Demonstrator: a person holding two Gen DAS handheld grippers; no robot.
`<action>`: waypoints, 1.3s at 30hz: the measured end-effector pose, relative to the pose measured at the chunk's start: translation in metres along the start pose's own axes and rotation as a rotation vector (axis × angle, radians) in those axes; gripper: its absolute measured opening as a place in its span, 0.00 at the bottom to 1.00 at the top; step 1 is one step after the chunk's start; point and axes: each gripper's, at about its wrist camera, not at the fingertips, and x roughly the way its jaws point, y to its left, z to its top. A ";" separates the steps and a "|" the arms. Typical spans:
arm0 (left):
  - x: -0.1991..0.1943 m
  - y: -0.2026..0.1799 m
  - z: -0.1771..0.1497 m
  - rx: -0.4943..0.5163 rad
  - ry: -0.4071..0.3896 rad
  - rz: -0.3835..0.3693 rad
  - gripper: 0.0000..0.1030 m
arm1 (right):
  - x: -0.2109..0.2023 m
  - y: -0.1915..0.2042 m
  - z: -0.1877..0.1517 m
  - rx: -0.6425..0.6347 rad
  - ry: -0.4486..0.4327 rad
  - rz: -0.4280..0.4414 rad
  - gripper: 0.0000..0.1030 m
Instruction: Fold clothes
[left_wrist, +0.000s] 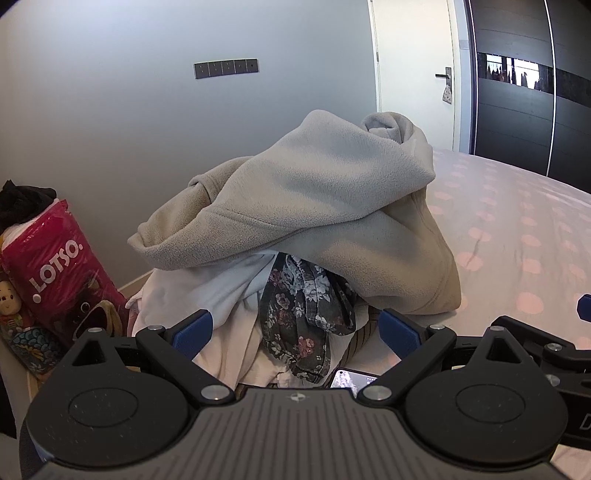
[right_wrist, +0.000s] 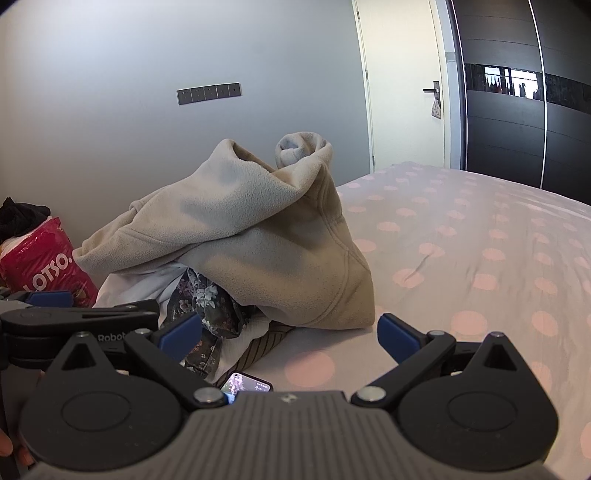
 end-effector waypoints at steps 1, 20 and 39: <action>0.002 0.001 0.000 -0.002 0.002 -0.004 0.96 | 0.001 0.000 -0.001 -0.003 -0.002 0.002 0.99; 0.085 0.031 0.037 0.052 0.017 0.027 0.96 | 0.090 0.003 0.002 -0.108 0.058 0.024 0.99; 0.140 0.041 0.043 0.178 -0.049 0.089 0.95 | 0.225 0.052 0.003 -0.450 0.054 -0.022 0.61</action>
